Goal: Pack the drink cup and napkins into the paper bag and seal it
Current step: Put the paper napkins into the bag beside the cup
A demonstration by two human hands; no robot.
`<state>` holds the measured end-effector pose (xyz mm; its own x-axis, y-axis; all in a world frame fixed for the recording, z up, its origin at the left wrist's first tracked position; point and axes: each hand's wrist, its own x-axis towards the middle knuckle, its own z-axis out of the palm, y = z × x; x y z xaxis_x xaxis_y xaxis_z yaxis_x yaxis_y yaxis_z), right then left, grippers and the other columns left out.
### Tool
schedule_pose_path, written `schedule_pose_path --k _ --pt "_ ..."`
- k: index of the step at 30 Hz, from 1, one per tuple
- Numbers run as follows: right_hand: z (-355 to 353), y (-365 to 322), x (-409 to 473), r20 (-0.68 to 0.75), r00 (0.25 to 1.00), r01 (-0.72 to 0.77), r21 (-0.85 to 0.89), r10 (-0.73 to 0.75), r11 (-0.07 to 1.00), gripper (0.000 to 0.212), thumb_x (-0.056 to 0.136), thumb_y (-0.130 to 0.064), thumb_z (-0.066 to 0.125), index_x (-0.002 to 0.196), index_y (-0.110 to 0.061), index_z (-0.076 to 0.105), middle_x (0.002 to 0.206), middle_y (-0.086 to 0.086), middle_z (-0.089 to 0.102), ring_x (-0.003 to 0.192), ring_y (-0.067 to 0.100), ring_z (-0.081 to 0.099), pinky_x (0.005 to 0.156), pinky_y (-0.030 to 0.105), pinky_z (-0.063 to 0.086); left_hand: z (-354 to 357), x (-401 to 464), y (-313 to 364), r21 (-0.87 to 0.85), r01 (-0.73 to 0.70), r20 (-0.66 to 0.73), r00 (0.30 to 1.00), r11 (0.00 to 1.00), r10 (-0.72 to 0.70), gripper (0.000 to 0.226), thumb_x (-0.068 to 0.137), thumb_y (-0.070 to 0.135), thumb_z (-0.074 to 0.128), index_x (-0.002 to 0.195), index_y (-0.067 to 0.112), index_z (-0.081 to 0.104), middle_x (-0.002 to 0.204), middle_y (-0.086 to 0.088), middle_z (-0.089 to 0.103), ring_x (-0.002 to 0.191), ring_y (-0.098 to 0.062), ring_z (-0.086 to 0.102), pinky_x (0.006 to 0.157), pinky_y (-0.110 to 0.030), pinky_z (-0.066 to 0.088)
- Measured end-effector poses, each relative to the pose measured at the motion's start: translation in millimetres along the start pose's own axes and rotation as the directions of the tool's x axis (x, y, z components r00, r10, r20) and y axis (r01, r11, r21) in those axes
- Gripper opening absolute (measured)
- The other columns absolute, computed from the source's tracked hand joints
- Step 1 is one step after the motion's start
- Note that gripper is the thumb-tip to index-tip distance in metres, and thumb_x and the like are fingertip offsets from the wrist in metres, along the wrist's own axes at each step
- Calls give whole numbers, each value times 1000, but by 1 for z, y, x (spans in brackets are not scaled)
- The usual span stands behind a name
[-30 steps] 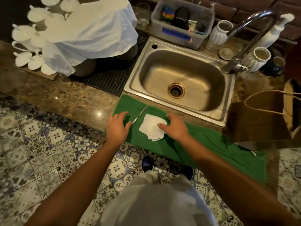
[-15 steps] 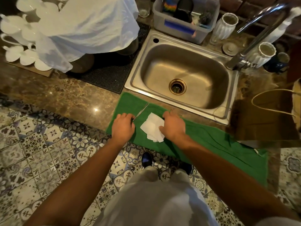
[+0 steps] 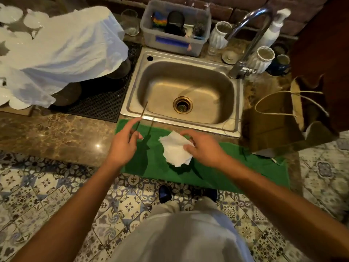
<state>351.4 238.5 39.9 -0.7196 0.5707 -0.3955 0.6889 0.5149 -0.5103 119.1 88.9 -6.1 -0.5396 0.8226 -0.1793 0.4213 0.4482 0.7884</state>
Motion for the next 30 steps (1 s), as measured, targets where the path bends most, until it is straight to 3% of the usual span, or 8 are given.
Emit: schedule_pose_path --k 4,9,13,18,24,28,30 --pt "-64 14 -48 -182 983 49 169 -18 984 44 96 -25 67 140 -22 59 114 3 73 98 19 67 82 33 54 19 18 61 -87 -161 12 987 983 163 43 103 6 50 136 31 59 92 3 70 68 8 56 72 -26 44" --pt "-141 44 -102 -307 952 104 306 -6 946 32 95 -21 70 128 -23 68 107 -8 75 95 6 71 80 25 58 54 28 142 -190 -291 26 953 938 301 45 101 1 51 136 27 63 96 1 71 55 -5 51 61 -23 50" --pt "-190 79 -127 -435 899 142 393 47 909 19 94 -14 71 112 -19 70 97 -8 75 88 6 72 78 24 59 90 33 193 -278 -259 98 950 925 296 49 102 5 52 142 33 57 92 3 71 51 -11 48 51 -20 46" --pt "-236 129 -139 -583 804 281 550 121 786 44 94 -4 68 137 -10 57 111 -2 75 102 11 74 83 24 60 141 42 243 -299 -253 168 935 920 312 49 101 0 45 125 36 69 105 -2 71 53 -9 53 57 -25 48" --pt "-258 176 -140 -569 806 303 633 162 712 44 95 -1 67 136 -11 57 107 -2 77 102 12 75 81 23 59 196 37 299 -234 -210 91 967 949 236 34 99 5 52 120 22 73 110 2 69 69 -1 62 63 -11 44" --pt "-257 200 -138 -542 828 294 640 145 710 42 93 -3 70 132 -17 61 111 6 77 103 20 75 88 35 62 229 32 319 -119 -206 21 977 971 210 30 95 20 65 124 22 72 110 6 66 85 -2 59 78 -21 50" --pt "-253 208 -137 -534 833 291 644 144 708 42 93 -4 70 132 -18 60 112 5 77 103 19 75 89 36 62 243 28 325 -43 -192 12 981 981 192 36 92 29 69 127 21 70 109 5 65 88 -11 58 77 -26 47"
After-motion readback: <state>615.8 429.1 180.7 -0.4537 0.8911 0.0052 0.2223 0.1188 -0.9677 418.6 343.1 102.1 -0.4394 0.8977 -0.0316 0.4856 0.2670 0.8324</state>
